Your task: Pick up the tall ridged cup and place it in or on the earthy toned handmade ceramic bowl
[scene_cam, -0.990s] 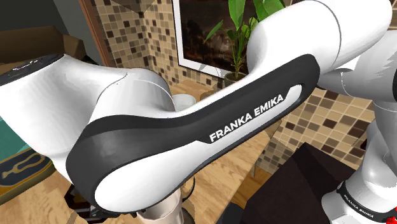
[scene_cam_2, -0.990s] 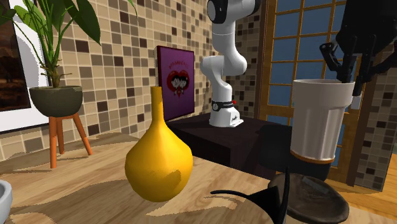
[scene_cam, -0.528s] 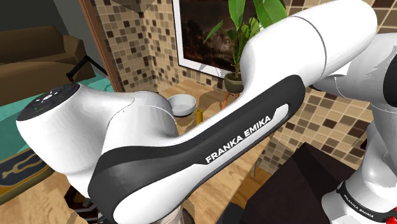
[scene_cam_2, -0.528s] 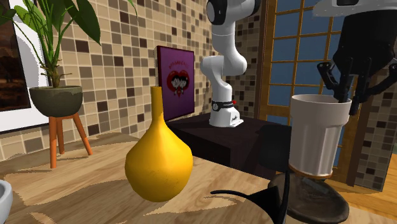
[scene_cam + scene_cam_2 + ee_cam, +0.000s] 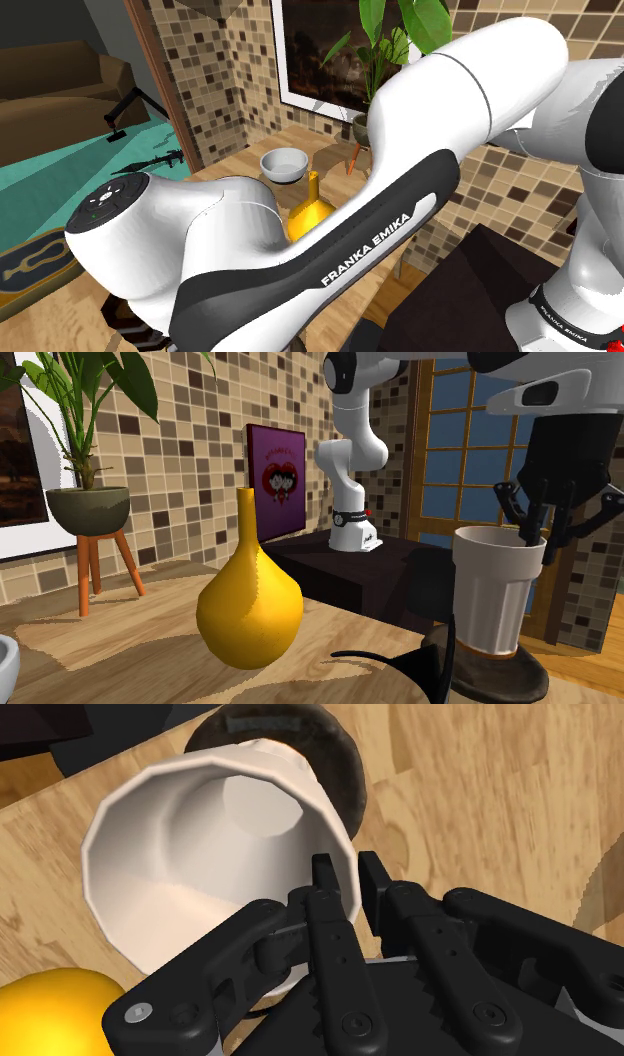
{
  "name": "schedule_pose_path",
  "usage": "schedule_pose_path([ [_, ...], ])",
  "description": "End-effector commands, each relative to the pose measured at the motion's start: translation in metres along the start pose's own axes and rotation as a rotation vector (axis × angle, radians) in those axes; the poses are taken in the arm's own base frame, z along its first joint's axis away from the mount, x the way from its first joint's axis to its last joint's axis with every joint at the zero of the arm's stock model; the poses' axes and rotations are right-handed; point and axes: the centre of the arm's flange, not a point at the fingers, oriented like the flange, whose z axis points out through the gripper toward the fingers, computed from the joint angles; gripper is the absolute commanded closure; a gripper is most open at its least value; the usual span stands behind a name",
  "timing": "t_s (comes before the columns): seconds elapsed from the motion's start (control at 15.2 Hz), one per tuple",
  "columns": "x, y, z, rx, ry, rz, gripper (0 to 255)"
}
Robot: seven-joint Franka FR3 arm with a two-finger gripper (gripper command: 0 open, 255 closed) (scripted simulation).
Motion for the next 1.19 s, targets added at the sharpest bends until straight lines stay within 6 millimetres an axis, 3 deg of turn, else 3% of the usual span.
schedule_pose_path([
  [0.0, 0.001, -0.001, 0.013, 0.001, 0.0, 0.0, 255],
  [0.53, 0.001, -0.001, 0.013, 0.001, 0.0, 0.0, 255],
  [0.59, 0.001, -0.001, 0.013, 0.001, 0.0, 0.0, 0],
  [0.92, 0.001, -0.001, 0.013, 0.001, 0.0, 0.0, 0],
  [1.12, 0.001, -0.001, -0.027, 0.001, 0.0, 0.0, 0],
])
